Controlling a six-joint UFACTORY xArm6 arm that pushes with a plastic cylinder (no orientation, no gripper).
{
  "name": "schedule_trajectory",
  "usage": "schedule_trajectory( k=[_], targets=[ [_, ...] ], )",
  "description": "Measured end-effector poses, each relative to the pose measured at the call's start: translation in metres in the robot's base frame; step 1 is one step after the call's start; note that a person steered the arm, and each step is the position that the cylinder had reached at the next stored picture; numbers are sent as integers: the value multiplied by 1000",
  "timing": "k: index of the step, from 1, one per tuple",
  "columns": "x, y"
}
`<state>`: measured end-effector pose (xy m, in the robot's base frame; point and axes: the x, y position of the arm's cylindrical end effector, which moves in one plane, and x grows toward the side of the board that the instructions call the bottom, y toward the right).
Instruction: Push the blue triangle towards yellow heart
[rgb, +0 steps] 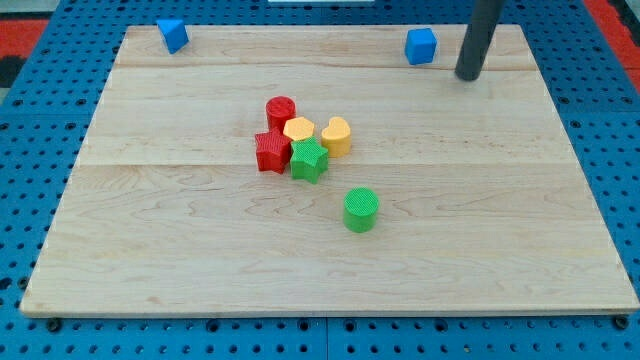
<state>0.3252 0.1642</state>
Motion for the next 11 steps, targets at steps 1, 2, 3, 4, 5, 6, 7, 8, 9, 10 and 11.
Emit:
schedule_trajectory(
  k=[1,2,3,4,5,6,7,8,9,10,11],
  targets=[
    [36,-97],
    [29,-194],
    [5,-284],
    [-21,-368],
    [-47,-436],
    [-63,-469],
    [-87,-468],
    [-127,-436],
    [-125,-375],
    [-94,-314],
    [-70,-253]
  ],
)
